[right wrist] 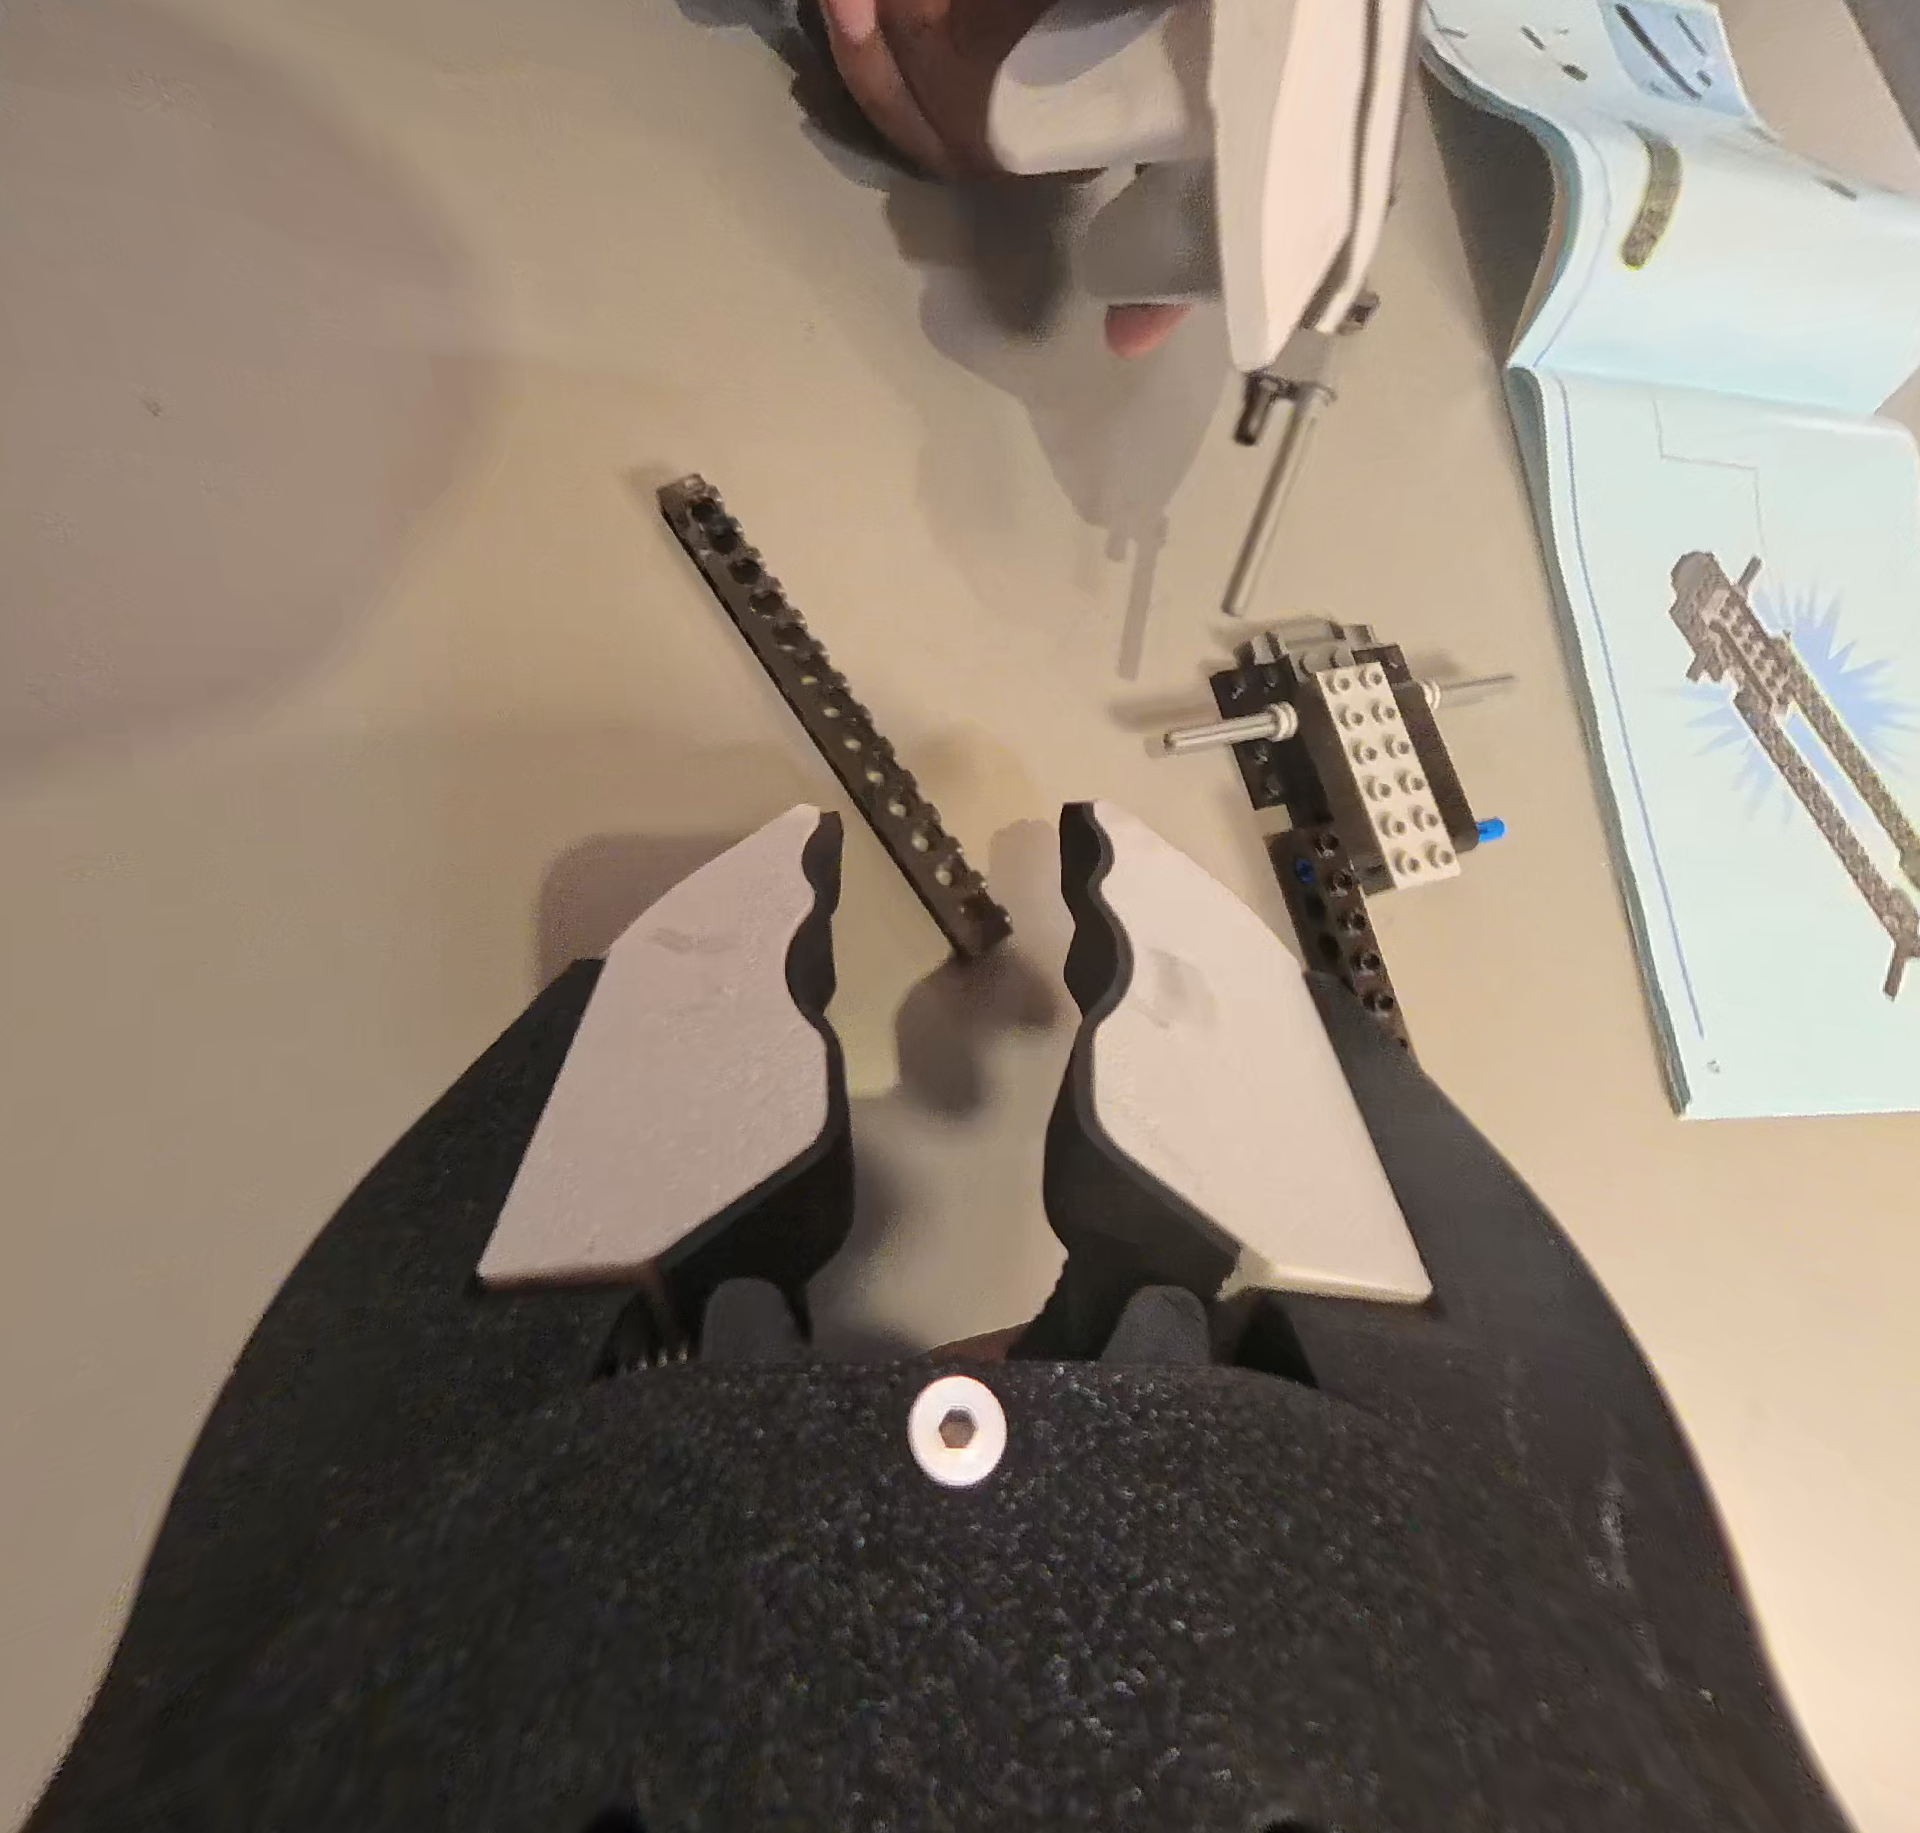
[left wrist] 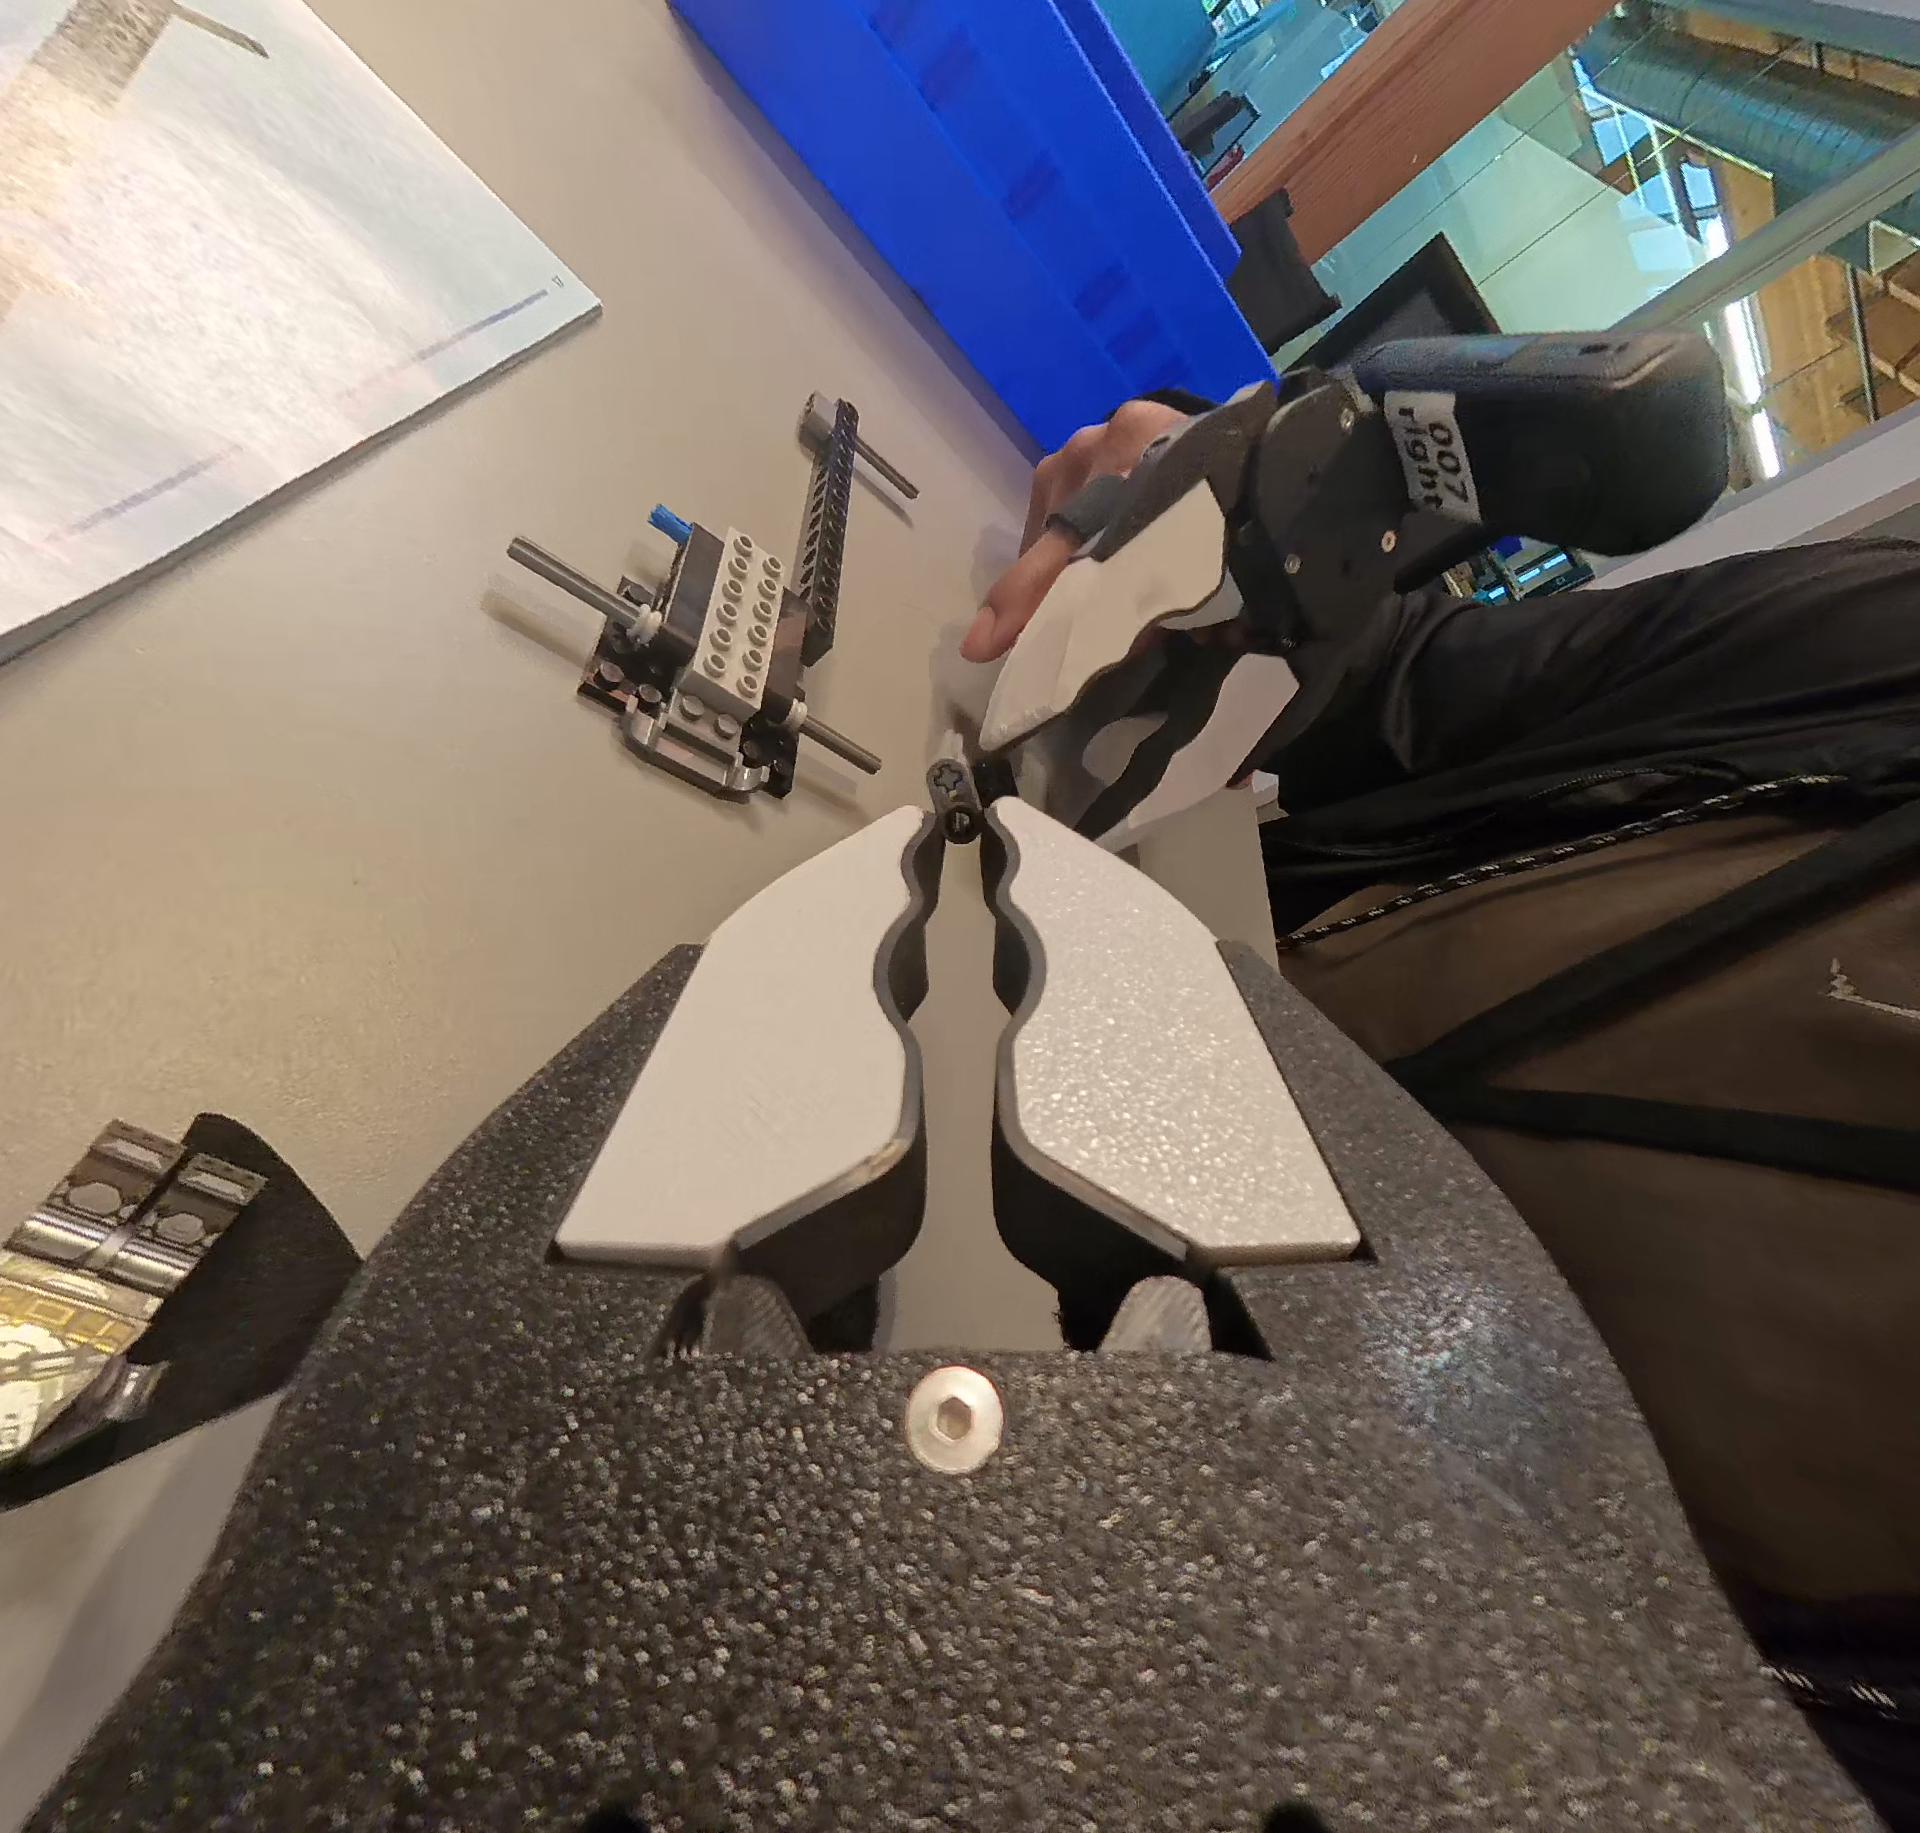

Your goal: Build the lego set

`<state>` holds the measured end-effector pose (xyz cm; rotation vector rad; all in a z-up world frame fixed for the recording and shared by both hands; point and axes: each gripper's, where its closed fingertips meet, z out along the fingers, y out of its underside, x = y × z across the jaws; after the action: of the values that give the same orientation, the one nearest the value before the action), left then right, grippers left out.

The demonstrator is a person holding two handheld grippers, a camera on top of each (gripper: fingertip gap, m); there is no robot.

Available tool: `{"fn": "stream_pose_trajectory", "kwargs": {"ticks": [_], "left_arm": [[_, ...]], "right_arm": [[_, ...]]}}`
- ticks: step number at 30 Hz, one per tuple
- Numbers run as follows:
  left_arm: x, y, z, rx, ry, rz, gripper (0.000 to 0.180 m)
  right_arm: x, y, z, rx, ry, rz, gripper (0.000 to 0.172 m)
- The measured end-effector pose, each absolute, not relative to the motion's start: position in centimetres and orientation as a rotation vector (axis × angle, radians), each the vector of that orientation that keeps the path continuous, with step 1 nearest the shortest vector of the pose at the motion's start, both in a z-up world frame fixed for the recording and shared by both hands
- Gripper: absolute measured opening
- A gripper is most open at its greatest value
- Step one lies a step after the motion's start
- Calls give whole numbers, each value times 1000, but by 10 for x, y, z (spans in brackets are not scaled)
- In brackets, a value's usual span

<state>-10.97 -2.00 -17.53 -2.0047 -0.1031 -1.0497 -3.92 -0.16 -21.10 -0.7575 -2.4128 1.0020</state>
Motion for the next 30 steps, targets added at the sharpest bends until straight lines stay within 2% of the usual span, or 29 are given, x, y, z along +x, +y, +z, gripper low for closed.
{"fn": "stream_pose_trajectory", "kwargs": {"ticks": [11,21,27,30], "left_arm": [[-116,-25,-163,-1976,-104,-998,7],[-120,-33,-160,-1966,-116,-959,7],[-120,-33,-161,-1971,-114,-954,7],[-121,-33,-161,-1972,-120,-948,7]], "right_arm": [[-44,-27,-207,-593,-2473,966,45],[-45,-34,-215,-543,-2511,870,40],[-45,-36,-220,-562,-2529,801,28],[-48,-29,-223,-666,-2495,724,11]]}}
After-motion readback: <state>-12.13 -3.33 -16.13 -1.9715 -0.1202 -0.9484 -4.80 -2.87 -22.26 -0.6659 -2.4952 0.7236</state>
